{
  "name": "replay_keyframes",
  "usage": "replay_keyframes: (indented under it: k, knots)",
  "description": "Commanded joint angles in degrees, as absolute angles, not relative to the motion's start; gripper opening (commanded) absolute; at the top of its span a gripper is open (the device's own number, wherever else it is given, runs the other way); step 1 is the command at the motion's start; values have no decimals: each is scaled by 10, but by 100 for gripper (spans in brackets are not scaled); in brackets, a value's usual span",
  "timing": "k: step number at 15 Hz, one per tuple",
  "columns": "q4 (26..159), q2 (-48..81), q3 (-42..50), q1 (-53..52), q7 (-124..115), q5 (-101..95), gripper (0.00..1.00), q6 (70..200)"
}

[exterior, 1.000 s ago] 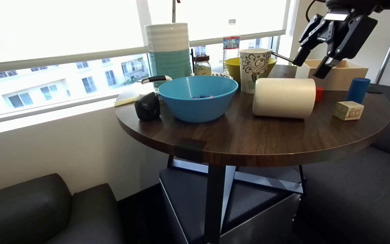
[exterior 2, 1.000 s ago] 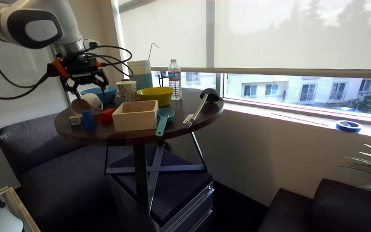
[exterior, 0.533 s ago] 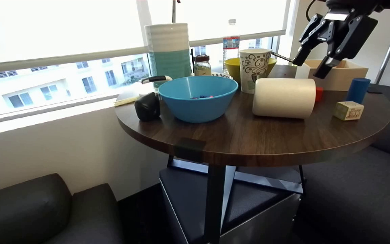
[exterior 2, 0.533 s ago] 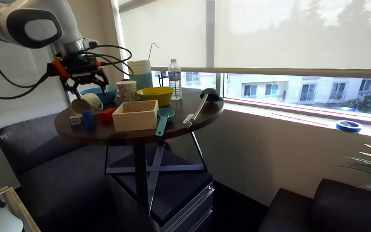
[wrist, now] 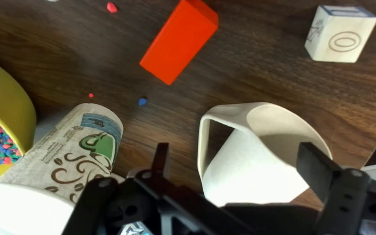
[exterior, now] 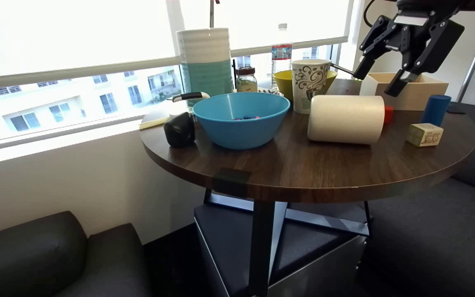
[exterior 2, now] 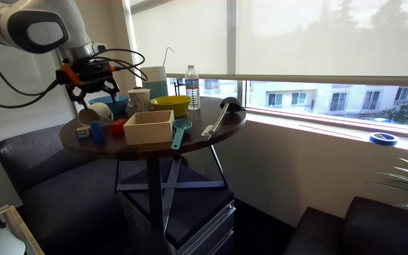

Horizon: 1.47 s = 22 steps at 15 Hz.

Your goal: Lift the laying mug cup and position it upright on the table

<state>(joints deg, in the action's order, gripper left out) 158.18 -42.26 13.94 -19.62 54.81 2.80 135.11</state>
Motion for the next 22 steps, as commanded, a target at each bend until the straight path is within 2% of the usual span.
replay_keyframes:
  k: [1, 8, 18, 19, 21, 22]
  knots:
    - [1581, -414, 147, -211, 602, 65, 100, 1351]
    - [1581, -401, 142, -201, 650, 81, 100, 1328]
    - [1581, -374, 145, -210, 708, 135, 100, 1373]
    - [1581, -374, 147, -211, 712, 145, 77, 1377]
    - [1581, -372, 147, -211, 722, 160, 68, 1384]
    - [1581, -372, 148, -211, 727, 167, 59, 1387]
